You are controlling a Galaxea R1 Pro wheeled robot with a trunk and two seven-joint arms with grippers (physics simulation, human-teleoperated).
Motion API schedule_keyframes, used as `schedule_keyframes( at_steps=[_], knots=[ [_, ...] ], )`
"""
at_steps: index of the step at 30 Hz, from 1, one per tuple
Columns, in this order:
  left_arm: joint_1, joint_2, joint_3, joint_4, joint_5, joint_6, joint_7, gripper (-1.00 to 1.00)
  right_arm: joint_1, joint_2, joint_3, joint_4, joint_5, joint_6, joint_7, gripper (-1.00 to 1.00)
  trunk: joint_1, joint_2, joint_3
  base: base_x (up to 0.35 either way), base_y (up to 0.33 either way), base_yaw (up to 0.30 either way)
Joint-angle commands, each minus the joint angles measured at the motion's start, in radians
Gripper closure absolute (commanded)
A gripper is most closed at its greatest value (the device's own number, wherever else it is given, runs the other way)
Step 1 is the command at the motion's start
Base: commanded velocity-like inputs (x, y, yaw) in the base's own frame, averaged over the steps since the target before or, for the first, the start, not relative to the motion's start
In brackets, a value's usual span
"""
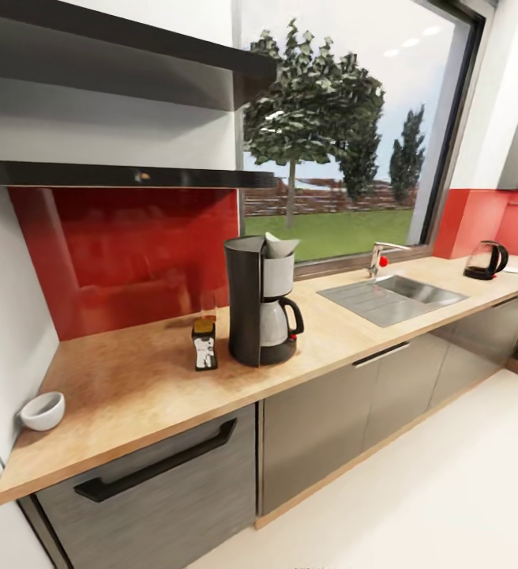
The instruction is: Set up a coffee station on the kitchen countertop: keep the coffee maker on the countertop, move the bottle of coffee from the kitchen shelf to the counter next to the coffee maker, place a paper coffee filter on top of the coffee maker, put the saucer next to the coffee maker with the coffee cup on the saucer, and place the electric kettle next to the coffee maker.
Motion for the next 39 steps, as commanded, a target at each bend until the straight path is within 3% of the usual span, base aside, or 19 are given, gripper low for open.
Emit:
schedule_keyframes(
  at_steps=[1, 7, 9, 16, 24, 25, 28, 30, 39],
  knots=[
    [0.001, -0.001, 0.001, -0.002, -0.002, -0.001, 0.002, -1.00, -0.001, -0.002, -0.002, 0.001, 0.010, -0.004, 0.000, -1.00, 0.000, -0.001, -0.001, 0.001, 0.000, -0.300],
    [0.001, -0.001, 0.001, -0.002, -0.002, -0.001, 0.002, -1.00, -0.001, -0.002, -0.005, -0.001, 0.008, -0.037, 0.003, -1.00, 0.000, -0.001, -0.001, 0.000, 0.000, -0.300],
    [0.001, -0.002, 0.001, -0.003, -0.001, -0.001, 0.002, -1.00, -0.001, -0.002, -0.009, -0.001, 0.006, -0.089, 0.002, -1.00, 0.000, -0.001, 0.000, 0.000, 0.000, -0.300],
    [0.001, -0.002, 0.002, -0.002, -0.001, -0.001, 0.002, -1.00, -0.001, -0.006, -0.007, 0.005, 0.007, -0.102, 0.001, -1.00, 0.000, -0.001, 0.004, 0.000, 0.000, -0.300],
    [0.001, -0.002, 0.002, -0.002, -0.001, -0.001, 0.002, -1.00, -0.001, -0.053, -0.010, 0.004, 0.003, -0.103, -0.001, -1.00, 0.000, -0.001, 0.008, 0.000, 0.000, -0.300],
    [0.001, -0.002, 0.002, -0.002, -0.001, -0.001, 0.002, -1.00, -0.001, -0.064, -0.014, 0.003, -0.005, -0.103, -0.001, -1.00, 0.000, -0.001, 0.009, 0.000, 0.000, -0.300],
    [0.001, -0.002, 0.002, -0.002, -0.001, -0.001, 0.003, -1.00, -0.001, -0.087, -0.075, 0.002, -0.108, -0.103, -0.001, -1.00, 0.000, -0.001, 0.011, 0.000, 0.000, -0.296],
    [0.001, -0.003, 0.002, -0.002, -0.001, -0.001, 0.002, -1.00, -0.001, -0.094, -0.085, 0.002, -0.133, -0.103, -0.001, -1.00, 0.000, -0.001, 0.013, 0.000, 0.000, -0.295],
    [0.001, -0.007, 0.000, -0.003, -0.001, -0.001, 0.002, -1.00, -0.001, -0.101, -0.094, 0.002, -0.161, -0.103, 0.005, -1.00, 0.000, -0.001, 0.020, 0.000, 0.000, -0.293]
  ],
)
